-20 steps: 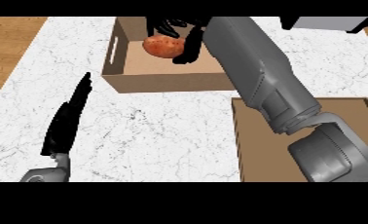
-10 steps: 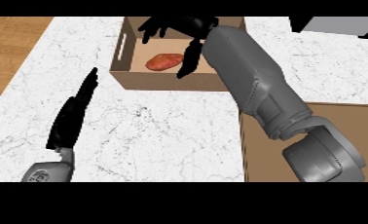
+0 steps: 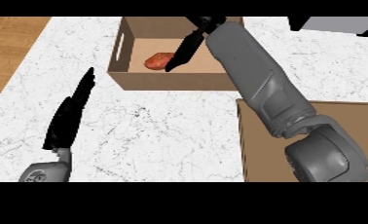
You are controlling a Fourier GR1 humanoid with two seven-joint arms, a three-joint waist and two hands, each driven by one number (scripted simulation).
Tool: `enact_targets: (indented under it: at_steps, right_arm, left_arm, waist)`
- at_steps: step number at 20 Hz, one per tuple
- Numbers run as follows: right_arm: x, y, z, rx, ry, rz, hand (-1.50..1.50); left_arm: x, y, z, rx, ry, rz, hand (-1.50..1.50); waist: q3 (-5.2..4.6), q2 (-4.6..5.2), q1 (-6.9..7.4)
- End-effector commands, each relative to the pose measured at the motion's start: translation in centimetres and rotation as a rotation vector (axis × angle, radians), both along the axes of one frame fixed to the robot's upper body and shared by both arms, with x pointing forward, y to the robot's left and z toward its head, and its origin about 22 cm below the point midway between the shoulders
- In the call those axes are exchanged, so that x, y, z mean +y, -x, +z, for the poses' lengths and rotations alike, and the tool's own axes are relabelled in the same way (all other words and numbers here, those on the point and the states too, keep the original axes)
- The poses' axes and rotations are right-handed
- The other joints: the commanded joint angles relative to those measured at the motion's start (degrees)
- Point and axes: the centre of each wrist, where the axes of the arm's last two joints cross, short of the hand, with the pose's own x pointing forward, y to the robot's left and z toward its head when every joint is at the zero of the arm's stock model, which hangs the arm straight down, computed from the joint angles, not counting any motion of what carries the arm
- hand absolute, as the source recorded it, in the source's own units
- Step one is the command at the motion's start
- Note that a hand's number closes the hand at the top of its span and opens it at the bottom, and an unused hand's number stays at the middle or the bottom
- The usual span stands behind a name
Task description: Pick the sweet potato from the tray and place it in the cardboard box
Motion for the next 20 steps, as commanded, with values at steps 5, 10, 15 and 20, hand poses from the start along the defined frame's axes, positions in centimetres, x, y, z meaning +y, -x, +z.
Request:
enact_targets:
  at_steps: [5,10,15,20]
  right_arm:
    - [-4.6,-1.5,2.1,0.161,-0.234,-0.117,-1.5]
    - [-9.8,-2.3,3.7,0.156,-0.285,-0.275,-1.5]
    - [-16.7,-2.5,5.5,0.149,-0.336,-0.336,-1.5]
    - [-19.9,-2.3,7.4,0.127,-0.309,-0.308,-1.5]
  left_arm:
    - [-1.0,0.3,-0.5,0.003,0.016,-0.01,0.0]
    - [0.1,-0.6,0.2,-0.012,0.001,-0.013,0.0]
    - [-0.3,-0.5,1.0,-0.041,-0.004,-0.028,0.0]
    - [-1.0,-0.4,0.5,-0.05,0.004,-0.059,0.0]
  waist:
    - [0.01,0.51,-0.31]
    - [0.01,1.51,0.63]
    - [0.22,2.55,2.42]
    - [0.18,2.82,3.16]
